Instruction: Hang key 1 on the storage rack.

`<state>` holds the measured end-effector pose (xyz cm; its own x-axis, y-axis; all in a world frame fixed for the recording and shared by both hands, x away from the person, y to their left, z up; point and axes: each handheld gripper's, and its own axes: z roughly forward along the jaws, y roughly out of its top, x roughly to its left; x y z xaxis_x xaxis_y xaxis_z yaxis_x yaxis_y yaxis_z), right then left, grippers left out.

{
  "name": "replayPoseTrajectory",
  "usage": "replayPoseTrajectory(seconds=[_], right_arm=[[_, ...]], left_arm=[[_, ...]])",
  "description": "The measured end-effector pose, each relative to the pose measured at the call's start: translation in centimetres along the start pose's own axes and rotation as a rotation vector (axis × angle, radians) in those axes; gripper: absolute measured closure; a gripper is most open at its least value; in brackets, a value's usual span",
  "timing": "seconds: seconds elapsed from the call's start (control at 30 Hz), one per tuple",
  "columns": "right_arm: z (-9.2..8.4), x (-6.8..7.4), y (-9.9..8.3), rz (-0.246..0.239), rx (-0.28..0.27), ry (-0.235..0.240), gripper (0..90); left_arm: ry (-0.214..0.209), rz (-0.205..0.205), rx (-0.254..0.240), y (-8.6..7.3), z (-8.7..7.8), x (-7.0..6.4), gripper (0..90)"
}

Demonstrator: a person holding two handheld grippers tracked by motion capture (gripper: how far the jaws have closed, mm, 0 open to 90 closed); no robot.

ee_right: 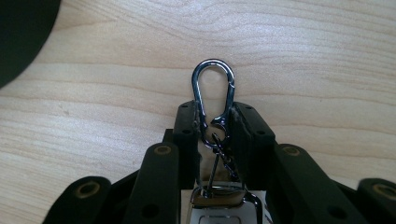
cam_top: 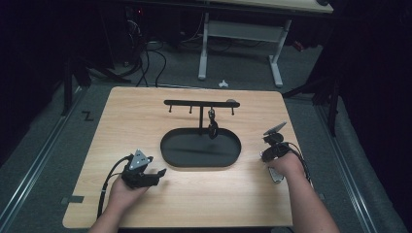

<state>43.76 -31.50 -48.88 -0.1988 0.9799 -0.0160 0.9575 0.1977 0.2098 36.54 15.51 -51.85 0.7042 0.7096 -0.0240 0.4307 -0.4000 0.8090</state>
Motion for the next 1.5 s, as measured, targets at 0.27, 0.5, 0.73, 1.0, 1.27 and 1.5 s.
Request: replayPoseTrajectory(seconds=[0.27, 0.5, 0.73, 1.0, 1.27, 1.5], right_arm=[[0.0, 0.5, -0.2, -0.035, -0.019, -0.018, 75.6], [0.0, 0.8, -0.3, -0.066, -0.031, -0.040, 76.0], [-0.3, 1.2, -0.4, -0.107, -0.040, -0.062, 82.2], [-0.3, 1.3, -0.4, -0.120, -0.052, -0.049, 83.6], [-0.2, 1.5, -0.2, -0.136, -0.036, -0.045, 82.8], [-0.1, 1.6, 0.4, -0.162, -0.013, -0.040, 80.8]], left_arm=[[-0.002, 0.001, 0.003, 0.0, 0.1, 0.0, 28.9], [-0.001, 0.001, 0.002, 0.0, 0.1, 0.0, 28.8], [-0.004, 0.002, 0.006, 0.0, 0.2, 0.0, 28.9], [-0.006, 0.007, 0.015, -0.1, 0.3, -0.1, 29.0], [-0.010, 0.009, 0.015, -0.1, 0.3, -0.1, 29.0], [-0.011, 0.010, 0.018, -0.1, 0.4, -0.1, 29.0]])
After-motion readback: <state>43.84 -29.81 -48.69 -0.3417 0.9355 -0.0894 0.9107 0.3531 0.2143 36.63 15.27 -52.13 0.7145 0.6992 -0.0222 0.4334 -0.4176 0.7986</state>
